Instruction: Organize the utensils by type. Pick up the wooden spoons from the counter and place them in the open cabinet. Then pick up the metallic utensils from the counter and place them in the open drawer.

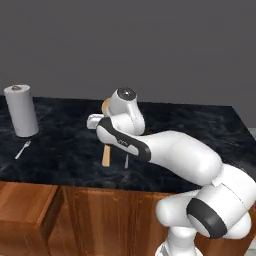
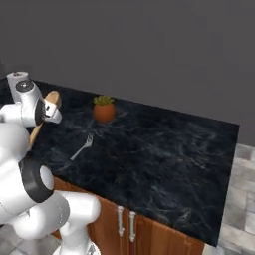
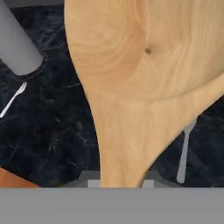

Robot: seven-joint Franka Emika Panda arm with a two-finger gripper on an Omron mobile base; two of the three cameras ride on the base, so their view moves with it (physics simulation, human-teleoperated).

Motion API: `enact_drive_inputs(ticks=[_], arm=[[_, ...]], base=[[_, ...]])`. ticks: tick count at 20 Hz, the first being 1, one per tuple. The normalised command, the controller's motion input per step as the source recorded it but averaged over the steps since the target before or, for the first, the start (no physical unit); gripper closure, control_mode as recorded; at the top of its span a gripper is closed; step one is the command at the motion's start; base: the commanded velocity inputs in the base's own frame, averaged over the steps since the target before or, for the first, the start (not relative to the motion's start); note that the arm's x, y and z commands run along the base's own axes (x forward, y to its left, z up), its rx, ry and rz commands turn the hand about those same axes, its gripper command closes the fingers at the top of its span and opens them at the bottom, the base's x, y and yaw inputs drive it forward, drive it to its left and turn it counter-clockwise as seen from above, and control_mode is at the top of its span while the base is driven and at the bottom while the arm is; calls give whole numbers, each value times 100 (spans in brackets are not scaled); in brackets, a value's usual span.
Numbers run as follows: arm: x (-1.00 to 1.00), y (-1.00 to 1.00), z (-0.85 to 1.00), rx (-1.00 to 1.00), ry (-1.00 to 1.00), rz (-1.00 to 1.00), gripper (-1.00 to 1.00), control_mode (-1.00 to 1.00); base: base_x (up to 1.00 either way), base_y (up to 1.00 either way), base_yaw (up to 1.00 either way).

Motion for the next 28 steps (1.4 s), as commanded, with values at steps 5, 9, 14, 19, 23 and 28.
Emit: enact_drive_inputs(ticks=[5,9,14,19,23,28], arm=[[0,0,0,0,0,0,100,100],[0,0,0,0,0,0,100,100],[0,0,0,0,0,0,100,100],[0,0,0,0,0,0,100,100],[0,0,0,0,0,0,100,100],[0,0,0,0,0,0,100,100]], base=[[2,-1,-99],[0,0,-100],[0,0,-100],[0,0,-100],[0,0,-100],[0,0,-100]])
